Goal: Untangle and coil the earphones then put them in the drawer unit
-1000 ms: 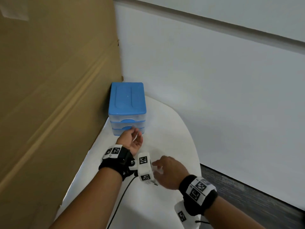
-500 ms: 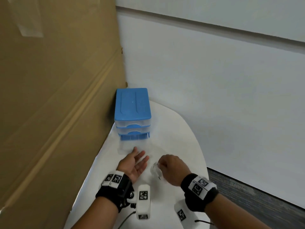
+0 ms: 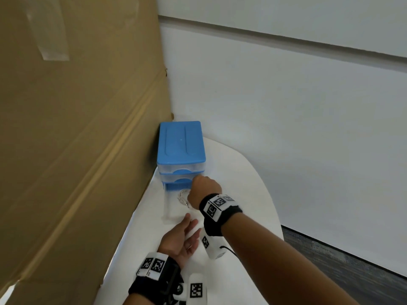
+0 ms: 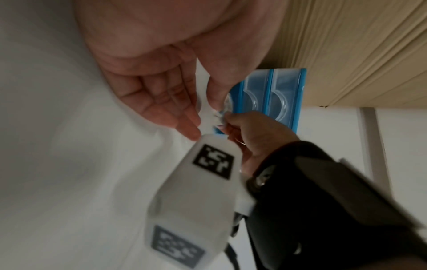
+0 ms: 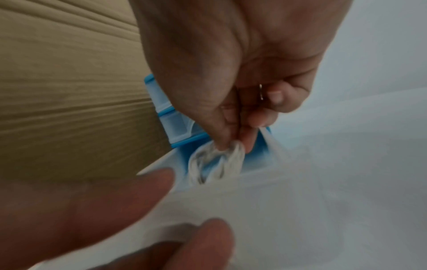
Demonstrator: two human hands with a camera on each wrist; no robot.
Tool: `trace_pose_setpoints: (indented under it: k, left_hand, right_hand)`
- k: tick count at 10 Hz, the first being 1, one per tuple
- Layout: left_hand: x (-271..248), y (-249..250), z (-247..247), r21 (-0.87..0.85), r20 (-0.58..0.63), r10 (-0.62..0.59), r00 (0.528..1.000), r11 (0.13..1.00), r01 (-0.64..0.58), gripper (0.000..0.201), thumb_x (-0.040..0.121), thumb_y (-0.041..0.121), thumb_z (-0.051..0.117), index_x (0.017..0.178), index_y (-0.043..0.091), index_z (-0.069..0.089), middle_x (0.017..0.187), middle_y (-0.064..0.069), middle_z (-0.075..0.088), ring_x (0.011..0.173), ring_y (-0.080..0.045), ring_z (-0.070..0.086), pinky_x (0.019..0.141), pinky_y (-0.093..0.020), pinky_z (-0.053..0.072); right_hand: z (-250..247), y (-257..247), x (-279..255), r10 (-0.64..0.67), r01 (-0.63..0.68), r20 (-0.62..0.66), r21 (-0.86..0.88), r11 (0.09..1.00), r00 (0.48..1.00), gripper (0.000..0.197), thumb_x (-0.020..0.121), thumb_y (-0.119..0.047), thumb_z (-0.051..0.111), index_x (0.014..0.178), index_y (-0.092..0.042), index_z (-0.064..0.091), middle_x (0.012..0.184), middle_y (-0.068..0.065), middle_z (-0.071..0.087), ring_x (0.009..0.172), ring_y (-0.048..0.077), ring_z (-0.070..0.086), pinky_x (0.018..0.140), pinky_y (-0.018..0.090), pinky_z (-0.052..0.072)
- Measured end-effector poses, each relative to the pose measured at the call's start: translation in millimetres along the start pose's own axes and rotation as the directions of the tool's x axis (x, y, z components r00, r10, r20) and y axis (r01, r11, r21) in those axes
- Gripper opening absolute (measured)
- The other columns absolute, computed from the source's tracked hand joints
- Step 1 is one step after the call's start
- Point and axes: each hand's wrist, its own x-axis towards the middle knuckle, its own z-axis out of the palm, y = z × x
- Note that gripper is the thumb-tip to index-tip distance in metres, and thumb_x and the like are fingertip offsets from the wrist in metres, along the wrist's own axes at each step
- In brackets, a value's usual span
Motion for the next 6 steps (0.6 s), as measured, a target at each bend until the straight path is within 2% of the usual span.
trace_pose_setpoints:
  k: [1,2,3,4,5,6]
  left_hand:
    - [-1,0,1,-0.011,-0.012,0.016,1.0,1.0,-0.016,0.023,0.09,0.032,0.066,0.1,0.012,0.067,0.108,0.0,0.072,0.082,-0.015,0.067,0.052,-0.022,0.055]
    - [-3,4,5,-0.035,-0.053,0.052,0.997,0.998,-0.054,0.017,0.089,0.026,0.068,0.097,0.011,0.067,0.102,-0.001,0.071,0.085,-0.018,0.068,0.049,-0.023,0.052]
    - [3,17,14,-0.075,-0.063,0.038,0.997,0.996,-0.043,0.019,0.087,0.024,0.07,0.096,0.008,0.064,0.098,-0.004,0.065,0.078,-0.021,0.065,0.053,-0.028,0.047]
    - [4,36,29,-0.128,-0.031,0.057,0.998,0.99,-0.061,0.021,0.089,0.025,0.066,0.099,0.007,0.063,0.103,-0.006,0.064,0.078,-0.022,0.064,0.057,-0.03,0.05]
    - [5,45,42,-0.178,0.056,0.182,0.982,0.969,-0.17,0.031,0.097,0.035,0.053,0.12,0.015,0.057,0.12,0.0,0.062,0.099,-0.026,0.065,0.073,-0.037,0.053]
    - [-2,44,39,-0.139,0.142,0.206,0.968,0.973,-0.187,0.039,0.098,0.046,0.044,0.131,0.024,0.049,0.128,0.002,0.059,0.11,-0.031,0.064,0.078,-0.042,0.052]
  right_hand:
    - [1,3,6,0.021,-0.018,-0.055,0.065,0.998,0.998,0.017,0.09,-0.023,0.055,0.1,-0.012,0.063,0.1,0.008,0.069,0.091,0.028,0.067,0.071,0.032,0.051]
    - [-2,18,1,0.037,-0.01,-0.124,0.216,0.976,0.992,0.021,0.089,-0.026,0.051,0.092,-0.014,0.069,0.091,0.007,0.07,0.083,0.029,0.067,0.069,0.033,0.054]
    - [-4,38,-10,0.107,-0.031,-0.207,0.34,0.94,0.973,0.016,0.089,-0.031,0.055,0.09,-0.023,0.069,0.088,0.002,0.073,0.082,0.025,0.066,0.072,0.033,0.054]
    - [-4,51,-20,0.147,-0.067,-0.191,0.373,0.925,0.971,0.015,0.089,-0.035,0.058,0.088,-0.025,0.069,0.086,-0.002,0.072,0.084,0.023,0.065,0.072,0.03,0.051]
    - [-1,60,-29,0.153,-0.082,-0.149,0.399,0.913,0.977,0.017,0.09,-0.036,0.059,0.086,-0.023,0.069,0.078,-0.005,0.066,0.081,0.021,0.064,0.072,0.028,0.05]
    - [9,68,-39,0.172,-0.093,-0.14,0.444,0.891,0.975,0.017,0.089,-0.035,0.06,0.086,-0.021,0.07,0.081,-0.001,0.069,0.082,0.022,0.064,0.072,0.028,0.049]
